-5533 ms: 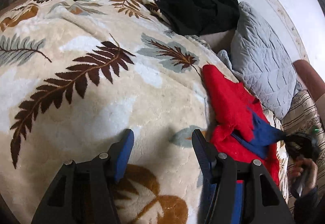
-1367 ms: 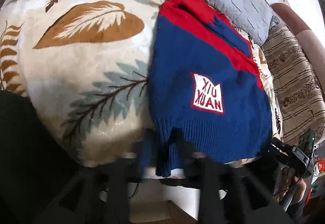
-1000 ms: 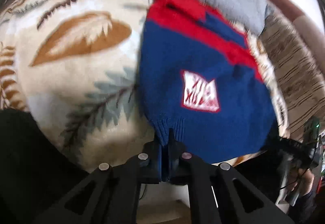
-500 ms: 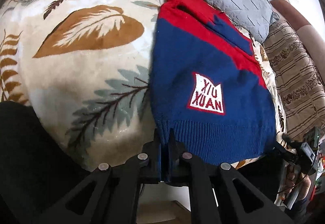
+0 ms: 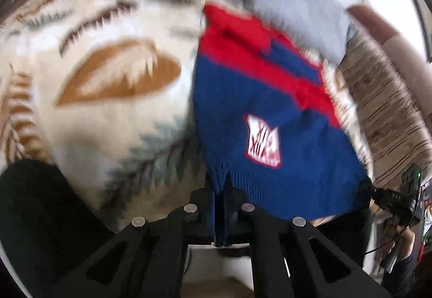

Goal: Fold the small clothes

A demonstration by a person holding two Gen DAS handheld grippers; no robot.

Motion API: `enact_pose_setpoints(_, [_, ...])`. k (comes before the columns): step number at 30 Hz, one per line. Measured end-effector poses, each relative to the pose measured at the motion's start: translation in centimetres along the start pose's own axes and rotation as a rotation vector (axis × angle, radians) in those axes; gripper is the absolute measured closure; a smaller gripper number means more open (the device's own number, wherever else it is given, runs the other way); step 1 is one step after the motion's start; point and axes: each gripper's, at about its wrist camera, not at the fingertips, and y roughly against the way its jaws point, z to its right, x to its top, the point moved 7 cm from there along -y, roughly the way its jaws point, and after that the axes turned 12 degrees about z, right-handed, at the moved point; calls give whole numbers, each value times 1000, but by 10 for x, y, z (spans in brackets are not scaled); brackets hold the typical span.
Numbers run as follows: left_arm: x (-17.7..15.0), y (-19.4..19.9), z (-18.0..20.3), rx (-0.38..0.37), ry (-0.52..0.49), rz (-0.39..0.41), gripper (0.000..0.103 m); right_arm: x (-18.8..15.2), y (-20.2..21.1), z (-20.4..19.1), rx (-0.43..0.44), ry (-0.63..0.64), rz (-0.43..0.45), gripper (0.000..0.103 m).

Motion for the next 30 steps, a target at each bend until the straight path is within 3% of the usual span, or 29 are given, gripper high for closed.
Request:
enact_pose_setpoints(2, [5, 2, -1, -1, -10, 9, 99, 14, 21, -13, 43, 4, 46, 98])
enact_pose_setpoints(4, [-6, -14, -8, 19, -1, -52, 99, 16, 18, -13, 47, 1, 44, 98])
enact_pose_setpoints(7, [-27, -31, -17, 47, 20, -142, 99, -2, -12, 3, 53, -60, -42, 98])
enact_pose_setpoints(9, [-19, -19, -10, 35, 5, -101, 99, -12, -20, 7, 86, -122, -66, 98])
enact_pose_setpoints(12, [3, 0, 0, 1, -9, -9, 99, 2, -4, 0, 127, -129, -15, 98])
enact_pose_setpoints(13, [4, -4, -2, 16, -18, -13, 99, 7, 0, -2, 134, -118, -3, 98])
enact_pose_setpoints(16, [-22, -40, -21, 69, 31, -155, 99, 9, -14, 9, 118, -117, -32, 98])
enact_pose_setpoints(18, [-23, -39, -22, 62, 42, -137, 99, 1, -29, 20, 108, -149, -81, 98])
enact_pose_setpoints(20, [-18, -30, -16, 79, -11, -98, 99, -2, -30, 17, 129, -159, -82, 98])
enact_pose_setpoints(30, [-23, -38, -21, 93, -10, -110, 98, -6, -39, 30, 143, -182, -110, 98])
